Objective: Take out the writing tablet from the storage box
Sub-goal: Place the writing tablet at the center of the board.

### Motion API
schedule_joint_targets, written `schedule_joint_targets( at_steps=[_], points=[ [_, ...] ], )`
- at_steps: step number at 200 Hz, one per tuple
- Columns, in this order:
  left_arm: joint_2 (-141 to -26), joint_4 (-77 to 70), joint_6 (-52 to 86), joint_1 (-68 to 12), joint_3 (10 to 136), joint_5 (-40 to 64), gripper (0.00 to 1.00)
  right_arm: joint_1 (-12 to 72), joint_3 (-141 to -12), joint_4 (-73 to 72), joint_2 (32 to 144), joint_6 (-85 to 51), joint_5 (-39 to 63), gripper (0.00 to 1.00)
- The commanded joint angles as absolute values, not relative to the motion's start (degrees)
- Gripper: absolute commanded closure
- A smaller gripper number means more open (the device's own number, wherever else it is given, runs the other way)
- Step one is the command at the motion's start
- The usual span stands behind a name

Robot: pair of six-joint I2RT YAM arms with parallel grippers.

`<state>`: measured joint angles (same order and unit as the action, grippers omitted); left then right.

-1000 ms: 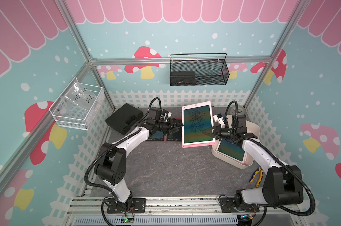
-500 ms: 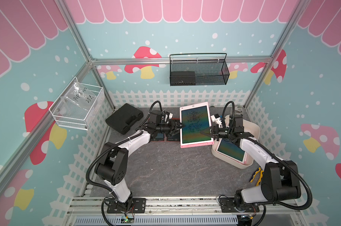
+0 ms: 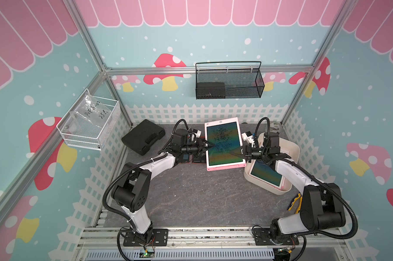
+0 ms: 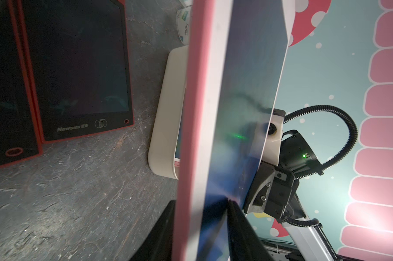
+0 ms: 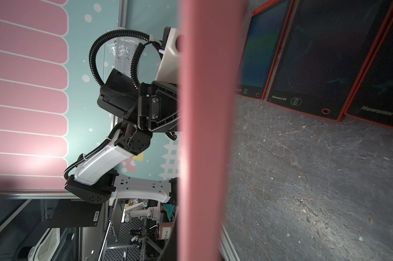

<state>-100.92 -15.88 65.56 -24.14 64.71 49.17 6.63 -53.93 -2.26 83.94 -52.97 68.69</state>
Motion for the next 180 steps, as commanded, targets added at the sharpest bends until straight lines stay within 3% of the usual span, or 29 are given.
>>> schedule_joint_targets(
  at_steps=[1,15,54,84,146,180],
  points=[
    [-101.37,-20.72,67.94,-25.31,64.26,52.11,0.68,7.33,-53.0,-5.27,85.18,-54.03,70.1,0.89],
    [-101.74,-22.54,68.93,-25.31,63.95,52.23,0.72,7.34,-53.22,-5.16,85.74,-54.14,70.31,0.79],
    [-102.61,-23.76,69.59,-25.22,64.19,52.82,0.8,7.28,-53.25,-4.67,86.87,-53.84,69.73,0.72],
    [-103.14,-26.68,71.6,-25.01,62.91,53.82,0.88,6.71,-53.18,-4.28,87.41,-53.57,70.07,0.59],
    [-101.72,-25.8,71.27,-23.74,61.5,56.07,0.98,3.08,-52.52,-1.84,87.21,-50.83,70.44,0.53],
    [-99.25,-20.54,68.11,-22.24,60.04,56.34,1.0,0.15,-54.31,7.91,87.87,-43.47,67.73,0.51]
  ],
)
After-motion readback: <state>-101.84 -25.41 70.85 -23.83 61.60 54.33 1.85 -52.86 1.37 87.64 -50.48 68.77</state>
